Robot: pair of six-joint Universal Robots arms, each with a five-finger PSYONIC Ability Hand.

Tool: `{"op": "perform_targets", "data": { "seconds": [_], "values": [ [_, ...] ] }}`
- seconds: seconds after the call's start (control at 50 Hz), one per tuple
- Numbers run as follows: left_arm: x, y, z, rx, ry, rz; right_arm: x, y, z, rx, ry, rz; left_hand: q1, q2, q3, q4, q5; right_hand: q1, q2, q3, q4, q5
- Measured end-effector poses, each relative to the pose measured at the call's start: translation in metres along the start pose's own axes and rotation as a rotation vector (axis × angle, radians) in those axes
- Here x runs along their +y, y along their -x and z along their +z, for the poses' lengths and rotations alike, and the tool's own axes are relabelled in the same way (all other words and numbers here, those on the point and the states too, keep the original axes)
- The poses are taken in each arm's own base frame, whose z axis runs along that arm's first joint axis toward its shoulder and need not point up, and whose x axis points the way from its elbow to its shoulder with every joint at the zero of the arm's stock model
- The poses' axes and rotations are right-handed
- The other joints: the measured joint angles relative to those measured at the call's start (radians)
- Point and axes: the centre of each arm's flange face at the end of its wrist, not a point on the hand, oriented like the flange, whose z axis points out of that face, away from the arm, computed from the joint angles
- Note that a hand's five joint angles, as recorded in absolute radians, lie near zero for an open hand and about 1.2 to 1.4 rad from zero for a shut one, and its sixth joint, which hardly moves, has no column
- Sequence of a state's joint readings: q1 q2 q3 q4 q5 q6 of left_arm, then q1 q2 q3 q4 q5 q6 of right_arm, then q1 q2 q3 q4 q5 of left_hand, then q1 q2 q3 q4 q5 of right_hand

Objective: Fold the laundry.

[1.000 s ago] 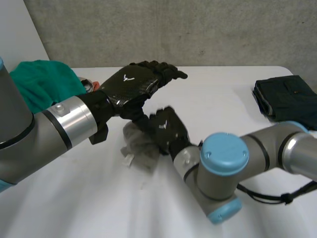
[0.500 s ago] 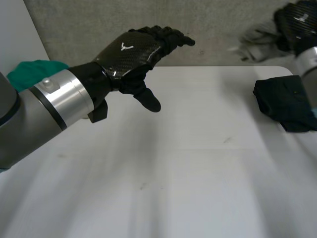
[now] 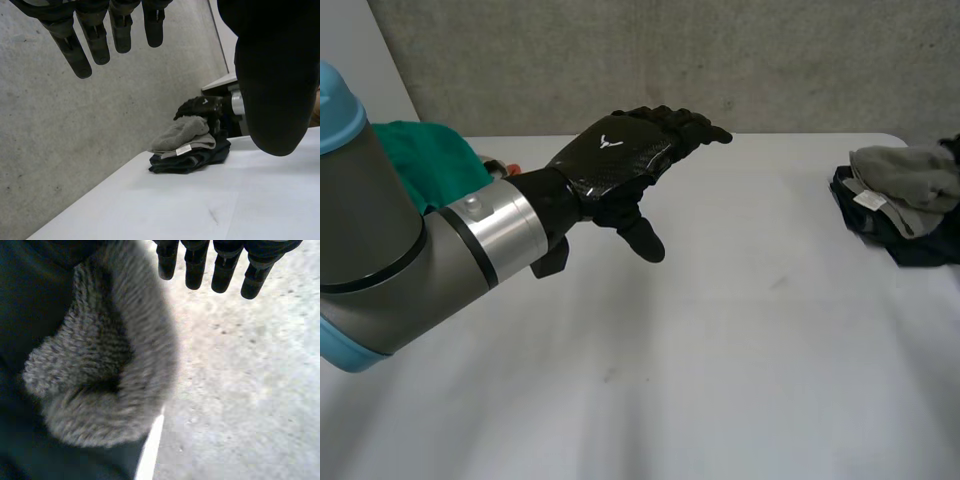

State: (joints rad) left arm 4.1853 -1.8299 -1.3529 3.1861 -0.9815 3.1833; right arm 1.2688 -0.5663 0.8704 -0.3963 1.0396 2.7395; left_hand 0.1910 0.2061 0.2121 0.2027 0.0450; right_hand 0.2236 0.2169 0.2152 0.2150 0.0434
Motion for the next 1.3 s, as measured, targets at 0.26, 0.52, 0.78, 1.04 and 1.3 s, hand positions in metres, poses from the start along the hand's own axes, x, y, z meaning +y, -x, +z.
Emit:
{"op": "perform_targets", "data": {
  "seconds": [0.26, 0.52, 0.78, 1.04, 1.3],
  "values": [
    [-0.006, -0.013, -0.003, 0.018, -0.012, 0.005, -0.101, -0.075, -0.037, 0.330, 0.209, -0.047, 0.000, 0.000, 0.000, 0.000, 0.000, 0.000, 0.000, 0.000, 0.000, 0.000],
    [-0.080, 0.025, -0.007, -0.256, -0.289, 0.106, -0.242, -0.066, -0.024, 0.566, -0.143, -0.329, 0.000, 0.000, 0.000, 0.000, 0.000, 0.000, 0.000, 0.000, 0.000, 0.000],
    [-0.061, 0.203, -0.050, -0.799, -0.262, 0.256, -0.255, 0.178, -0.092, -0.163, -0.367, -0.244, 0.000, 0.000, 0.000, 0.000, 0.000, 0.000, -0.002, 0.000, -0.004, 0.000],
    [0.111, 0.327, -0.052, -0.917, 0.174, 0.513, -0.170, 0.239, -0.163, -0.413, -0.086, -0.197, 0.076, 0.056, 0.046, 0.059, 0.040, 0.000, -0.002, 0.000, -0.004, 0.000],
    [0.142, 0.345, -0.035, -0.940, 0.143, 0.558, -0.145, 0.241, -0.184, -0.445, 0.001, -0.189, 0.970, 0.988, 0.973, 0.988, 0.909, 0.000, -0.002, 0.000, -0.004, 0.000]
  ]
}}
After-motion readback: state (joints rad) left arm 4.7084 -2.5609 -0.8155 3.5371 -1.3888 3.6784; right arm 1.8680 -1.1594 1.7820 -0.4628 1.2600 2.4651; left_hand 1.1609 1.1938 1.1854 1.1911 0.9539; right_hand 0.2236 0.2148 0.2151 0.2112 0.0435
